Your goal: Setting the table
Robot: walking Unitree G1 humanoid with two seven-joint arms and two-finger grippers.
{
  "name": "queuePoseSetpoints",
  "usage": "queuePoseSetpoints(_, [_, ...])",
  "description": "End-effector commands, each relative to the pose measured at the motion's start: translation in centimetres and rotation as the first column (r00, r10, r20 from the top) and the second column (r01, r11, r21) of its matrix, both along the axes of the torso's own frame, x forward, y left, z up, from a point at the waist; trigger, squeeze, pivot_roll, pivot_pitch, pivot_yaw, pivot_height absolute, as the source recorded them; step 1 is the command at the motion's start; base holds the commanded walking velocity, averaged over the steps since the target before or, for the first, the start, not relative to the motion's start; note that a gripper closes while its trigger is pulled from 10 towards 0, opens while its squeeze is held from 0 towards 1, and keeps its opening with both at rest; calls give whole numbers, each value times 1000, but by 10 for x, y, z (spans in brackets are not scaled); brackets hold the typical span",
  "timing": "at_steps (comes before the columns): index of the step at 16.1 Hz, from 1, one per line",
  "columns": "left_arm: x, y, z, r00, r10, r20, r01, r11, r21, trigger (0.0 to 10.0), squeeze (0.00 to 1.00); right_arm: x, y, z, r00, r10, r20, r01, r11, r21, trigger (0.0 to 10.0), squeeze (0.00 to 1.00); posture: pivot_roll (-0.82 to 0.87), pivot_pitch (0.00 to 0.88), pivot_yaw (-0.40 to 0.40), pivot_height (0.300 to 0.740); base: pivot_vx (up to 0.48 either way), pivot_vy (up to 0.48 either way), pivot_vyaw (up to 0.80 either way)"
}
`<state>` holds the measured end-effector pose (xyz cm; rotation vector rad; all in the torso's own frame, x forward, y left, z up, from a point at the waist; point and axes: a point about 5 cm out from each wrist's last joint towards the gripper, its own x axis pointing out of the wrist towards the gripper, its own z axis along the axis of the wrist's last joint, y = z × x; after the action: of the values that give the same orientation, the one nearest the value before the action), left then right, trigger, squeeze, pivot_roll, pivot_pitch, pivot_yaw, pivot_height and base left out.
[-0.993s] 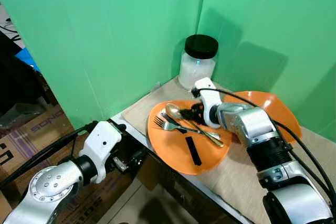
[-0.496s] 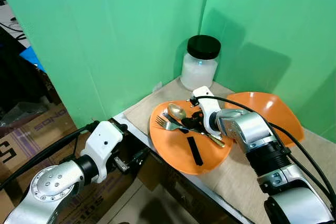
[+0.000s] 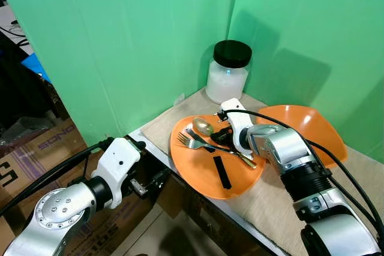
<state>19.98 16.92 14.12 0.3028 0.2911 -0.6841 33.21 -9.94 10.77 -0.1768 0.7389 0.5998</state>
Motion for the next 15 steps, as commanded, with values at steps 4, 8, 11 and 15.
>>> queuePoseSetpoints(4, [2,-1,2,1000,-16,10,16,1000,6,10000,863,-1,-2,-7,999,-15,-40,15,1000,0,0,0,17,7,-26,740,0,0,0])
queuePoseSetpoints(8, [4,-1,2,1000,-17,12,17,1000,5,10000,863,-1,0,-6,1000,-8,-28,9,1000,6,0,0,17,4,-26,740,0,0,0])
queuePoseSetpoints(11, [5,-2,2,1000,-16,15,16,1000,6,10000,863,0,0,-4,1000,-16,-4,16,1000,5,0,0,17,2,-26,740,0,0,0])
queuePoseSetpoints(15, [6,-2,2,1000,-16,23,16,1000,6,10000,859,2,2,12,998,-18,67,11,995,95,0,0,17,3,-28,740,0,0,0])
